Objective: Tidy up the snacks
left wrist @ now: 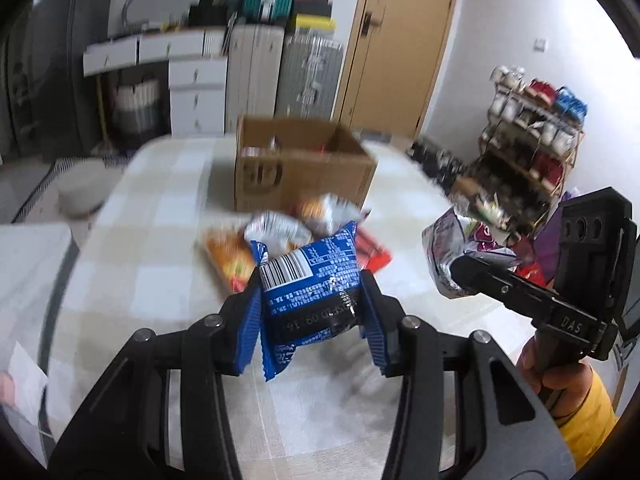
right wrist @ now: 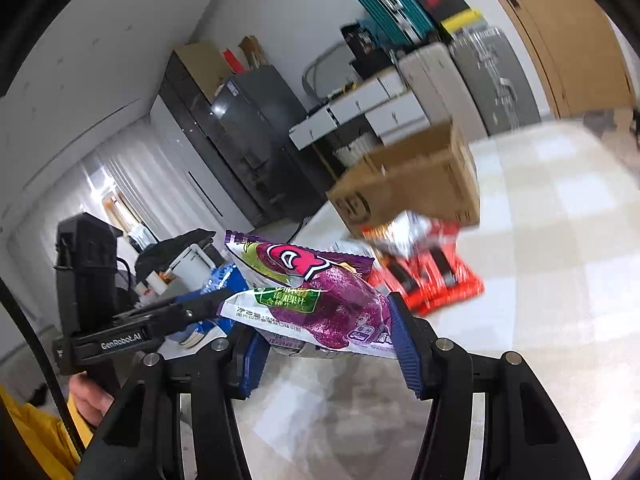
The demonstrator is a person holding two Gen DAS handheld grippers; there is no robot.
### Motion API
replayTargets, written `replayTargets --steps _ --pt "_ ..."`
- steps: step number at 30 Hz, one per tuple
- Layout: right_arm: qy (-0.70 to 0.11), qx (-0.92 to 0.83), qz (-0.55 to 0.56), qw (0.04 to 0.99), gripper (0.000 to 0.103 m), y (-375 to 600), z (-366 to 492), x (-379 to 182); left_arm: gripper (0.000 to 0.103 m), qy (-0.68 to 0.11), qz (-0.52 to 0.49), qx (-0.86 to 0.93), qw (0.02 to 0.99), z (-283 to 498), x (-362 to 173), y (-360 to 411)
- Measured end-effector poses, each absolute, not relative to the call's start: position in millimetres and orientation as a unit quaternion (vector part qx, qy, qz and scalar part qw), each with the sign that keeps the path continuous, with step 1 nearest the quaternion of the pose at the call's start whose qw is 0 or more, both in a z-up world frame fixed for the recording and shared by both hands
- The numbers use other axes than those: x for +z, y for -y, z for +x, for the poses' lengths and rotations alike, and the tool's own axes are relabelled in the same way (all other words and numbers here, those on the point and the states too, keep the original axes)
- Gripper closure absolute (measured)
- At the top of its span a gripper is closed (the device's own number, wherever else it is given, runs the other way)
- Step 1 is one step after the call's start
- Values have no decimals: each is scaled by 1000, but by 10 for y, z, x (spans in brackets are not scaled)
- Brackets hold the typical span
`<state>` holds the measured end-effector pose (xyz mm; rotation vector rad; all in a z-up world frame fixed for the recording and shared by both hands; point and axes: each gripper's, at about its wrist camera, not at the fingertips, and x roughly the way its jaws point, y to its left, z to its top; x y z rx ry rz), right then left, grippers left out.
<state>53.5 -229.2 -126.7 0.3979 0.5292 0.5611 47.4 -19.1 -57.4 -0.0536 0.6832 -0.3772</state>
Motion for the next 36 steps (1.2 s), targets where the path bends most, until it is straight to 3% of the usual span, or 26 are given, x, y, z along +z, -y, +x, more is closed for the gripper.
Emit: replayTargets --steps 15,26,36 --pt "-218 220 103 945 47 1809 -42 -255 61 -259 -33 -195 945 -167 203 -117" --pt "-220 223 100 944 47 1738 -156 -267 61 -254 -40 -193 947 -381 295 -323" --pt "-219 222 119 943 47 1866 83 -294 61 -264 -28 -188 945 -76 279 -210"
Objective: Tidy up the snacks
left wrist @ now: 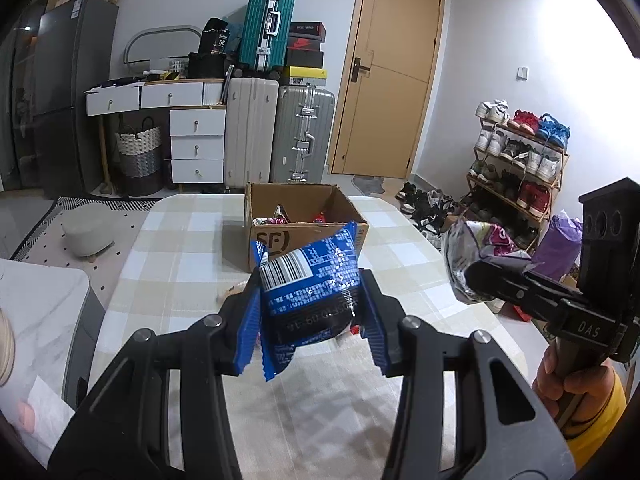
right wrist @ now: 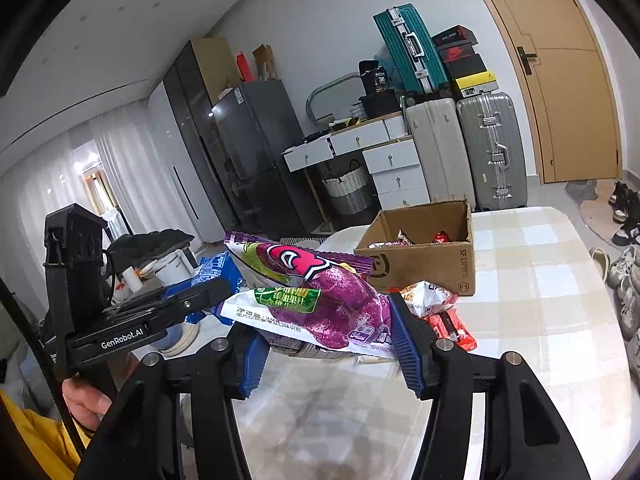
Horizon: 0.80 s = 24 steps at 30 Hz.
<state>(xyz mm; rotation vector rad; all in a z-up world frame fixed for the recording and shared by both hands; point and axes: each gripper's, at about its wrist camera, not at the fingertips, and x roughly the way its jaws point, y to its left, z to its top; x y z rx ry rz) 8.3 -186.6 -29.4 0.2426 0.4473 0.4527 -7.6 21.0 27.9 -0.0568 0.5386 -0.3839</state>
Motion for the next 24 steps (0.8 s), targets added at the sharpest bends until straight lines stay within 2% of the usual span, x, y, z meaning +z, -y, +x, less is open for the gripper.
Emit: replayTargets --steps 9,24 --pt "-211 229 103 945 47 1884 431 -152 61 -275 -27 -191 942 478 307 -56" --pt "-187 226 83 952 47 2028 1318 453 61 -288 -19 -181 940 1677 665 163"
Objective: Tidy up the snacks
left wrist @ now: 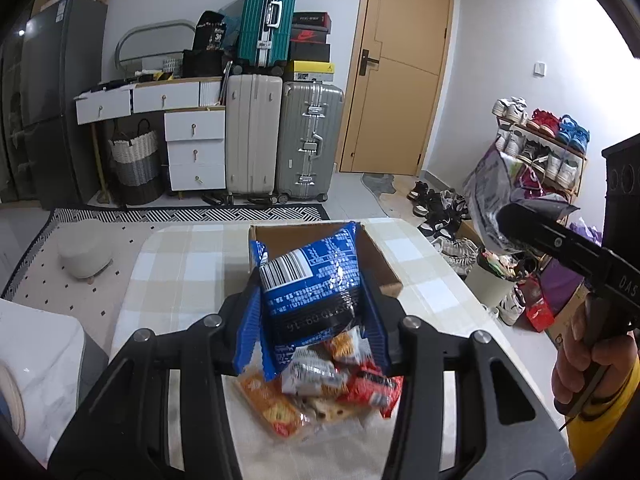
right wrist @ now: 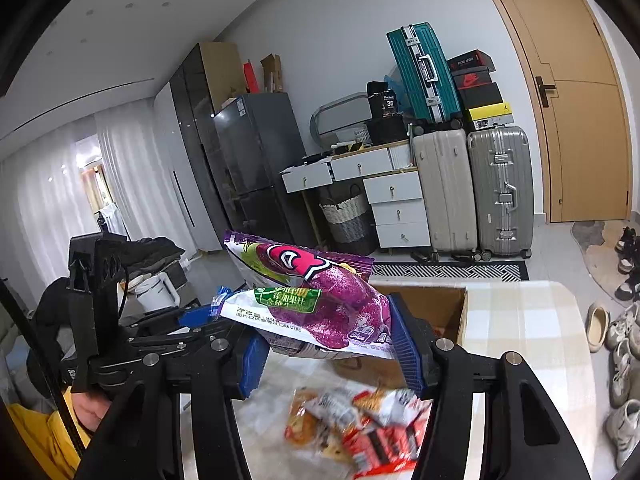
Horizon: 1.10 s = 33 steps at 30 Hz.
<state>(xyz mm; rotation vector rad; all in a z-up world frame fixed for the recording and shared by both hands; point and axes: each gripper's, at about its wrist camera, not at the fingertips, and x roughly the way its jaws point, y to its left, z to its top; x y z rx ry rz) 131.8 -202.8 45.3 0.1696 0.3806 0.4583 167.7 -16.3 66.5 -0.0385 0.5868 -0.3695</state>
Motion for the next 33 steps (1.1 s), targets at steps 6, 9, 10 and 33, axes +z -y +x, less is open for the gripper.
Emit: replayTargets --steps 6,9,10,33 --pt "-194 217 73 954 47 2053 1818 620 61 -295 -7 -171 940 2368 763 276" --pt "-203 212 69 953 47 2058 2067 636 61 -300 0 -165 939 2769 772 362" --pt "-206 211 68 953 47 2055 2151 627 61 -304 4 -157 940 2898 769 395" --pt "-323 163 86 928 47 2215 3519 -374 61 -389 8 -164 907 4784 -442 1132"
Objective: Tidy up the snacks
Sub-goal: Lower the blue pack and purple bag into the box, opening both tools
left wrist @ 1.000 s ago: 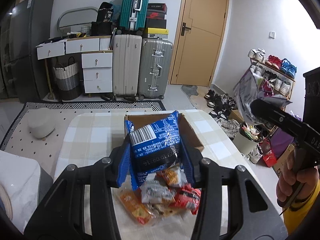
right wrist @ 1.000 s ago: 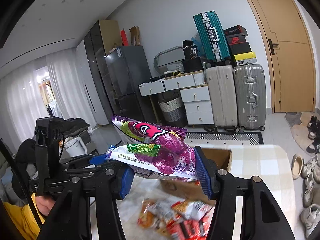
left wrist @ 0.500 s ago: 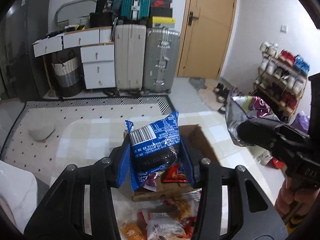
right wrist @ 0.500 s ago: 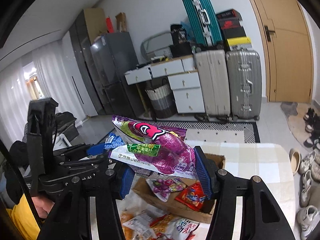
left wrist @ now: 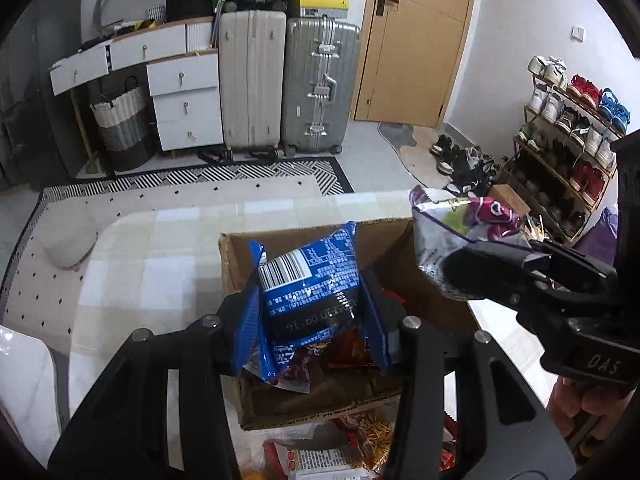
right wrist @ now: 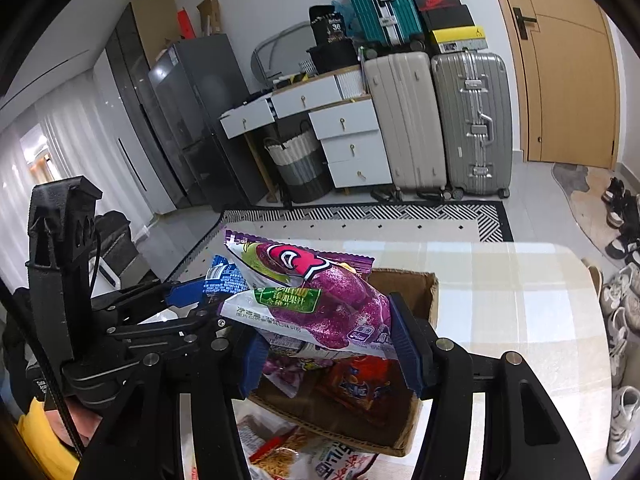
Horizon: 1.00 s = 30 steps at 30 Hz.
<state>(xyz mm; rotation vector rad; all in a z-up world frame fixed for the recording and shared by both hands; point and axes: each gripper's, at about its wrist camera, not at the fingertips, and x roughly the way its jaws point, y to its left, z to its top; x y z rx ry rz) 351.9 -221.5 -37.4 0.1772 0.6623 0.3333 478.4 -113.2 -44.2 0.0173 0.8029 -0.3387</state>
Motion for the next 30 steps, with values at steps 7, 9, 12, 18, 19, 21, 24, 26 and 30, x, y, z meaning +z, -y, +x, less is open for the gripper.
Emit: replayTargets --steps 7,9,12,18,19,21,24,26,30 --pt "-345 161 99 919 47 2201 3675 -588 61 -407 6 -167 898 4923 -816 1158" --pt "-349 160 100 918 47 2194 3682 -624 61 -409 2 -172 896 4922 -893 1131" --pt "-353 162 97 916 47 2164 3697 -676 60 -416 3 -169 894 4952 -996 1128" --pt "-359 163 104 913 47 2176 3679 -727 60 -420 14 -167 892 4971 -1120 1195" --pt "-360 162 104 913 47 2172 3642 -737 60 -418 16 -167 893 4985 -1132 1208" --pt "-362 161 103 913 47 2164 3668 -734 58 -417 15 -168 893 4976 -1135 1201" --pt "-362 157 98 914 47 2149 3654 -737 46 -417 11 -160 894 4907 -1126 1155" --pt "-362 154 100 914 47 2154 3644 -753 42 -415 5 -158 896 4848 -1094 1095" --pt "-369 149 99 912 47 2143 3620 -790 40 -407 0 -158 900 4734 -1003 1031"
